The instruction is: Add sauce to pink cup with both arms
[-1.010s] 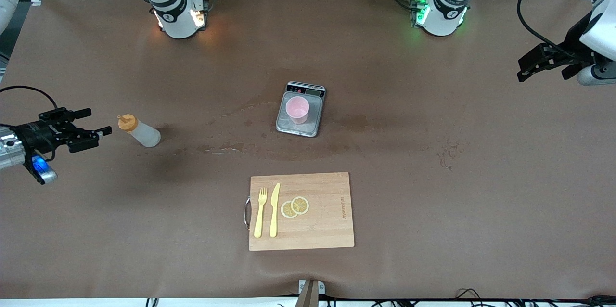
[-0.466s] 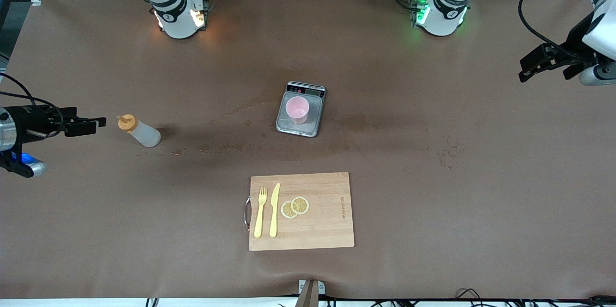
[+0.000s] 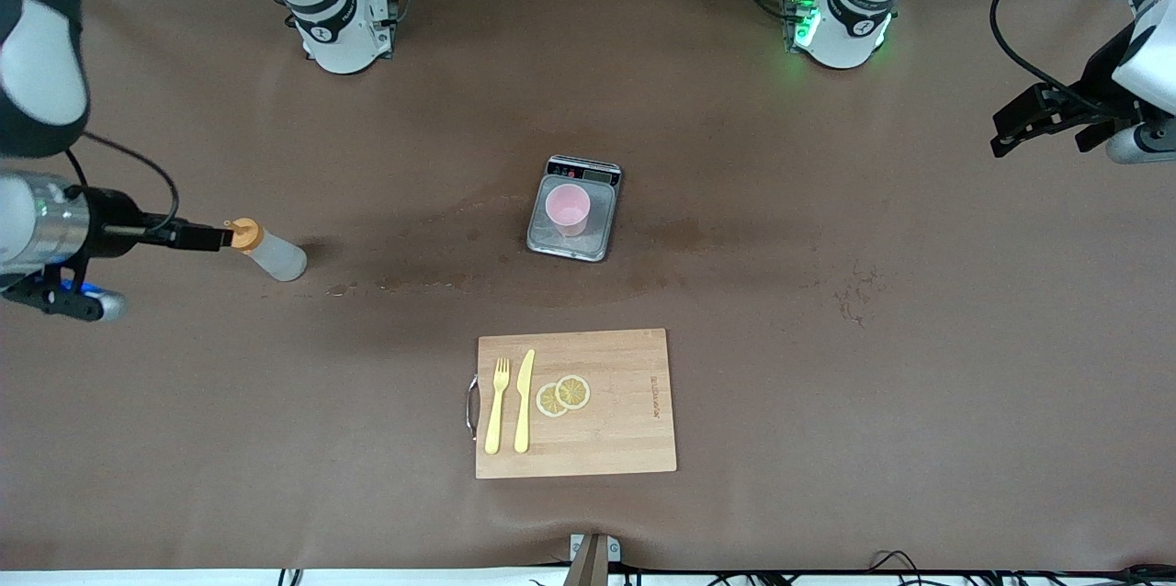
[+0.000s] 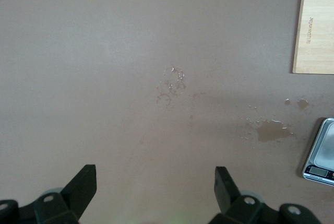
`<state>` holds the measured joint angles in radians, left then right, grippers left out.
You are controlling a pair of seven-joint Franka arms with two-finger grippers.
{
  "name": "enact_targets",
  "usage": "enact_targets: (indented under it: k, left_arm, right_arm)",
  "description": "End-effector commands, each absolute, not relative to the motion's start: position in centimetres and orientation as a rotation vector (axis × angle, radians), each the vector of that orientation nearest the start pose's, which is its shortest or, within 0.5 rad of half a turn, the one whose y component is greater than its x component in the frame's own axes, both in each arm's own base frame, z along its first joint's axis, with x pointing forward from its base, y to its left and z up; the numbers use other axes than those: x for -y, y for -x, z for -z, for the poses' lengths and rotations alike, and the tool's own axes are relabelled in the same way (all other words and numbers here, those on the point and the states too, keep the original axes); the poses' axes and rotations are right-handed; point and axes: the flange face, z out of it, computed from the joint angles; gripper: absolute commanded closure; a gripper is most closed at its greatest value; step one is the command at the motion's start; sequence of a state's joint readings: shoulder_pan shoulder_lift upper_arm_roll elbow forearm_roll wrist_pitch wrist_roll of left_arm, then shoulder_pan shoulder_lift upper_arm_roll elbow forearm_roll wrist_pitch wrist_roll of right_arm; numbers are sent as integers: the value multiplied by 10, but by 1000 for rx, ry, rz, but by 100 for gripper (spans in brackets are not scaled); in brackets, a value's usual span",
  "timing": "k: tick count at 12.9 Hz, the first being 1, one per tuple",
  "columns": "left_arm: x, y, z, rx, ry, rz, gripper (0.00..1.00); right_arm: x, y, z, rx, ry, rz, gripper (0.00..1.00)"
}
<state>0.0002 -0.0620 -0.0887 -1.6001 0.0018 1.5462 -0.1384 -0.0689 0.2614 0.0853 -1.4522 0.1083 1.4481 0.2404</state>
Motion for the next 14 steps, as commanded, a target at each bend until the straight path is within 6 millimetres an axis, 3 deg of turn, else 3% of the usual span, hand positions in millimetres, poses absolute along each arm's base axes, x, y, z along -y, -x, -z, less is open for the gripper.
enact_targets:
  k: [1,3,7,10,12,14]
  left_arm:
    - [47,-528,-645,99,3130,23,0]
    - [46,-527,-647,101,3131,28,0]
    - [41,-526,-648,104,3132,27,0]
    - [40,-522,-652,99,3132,30,0]
    - [39,-522,-651,99,3132,18,0]
    - [39,-522,-652,99,3132,22,0]
  right_arm:
    - [-32,-571,-534,-251,3052,-304,0]
    - [-49,-569,-552,-205,3065,-200,0]
    - [-47,-584,-585,-215,3045,28,0]
    - [-51,-590,-599,-178,3122,99,0]
    - [-79,-588,-623,-77,3208,202,0]
    - [-79,-589,-643,-73,3230,278,0]
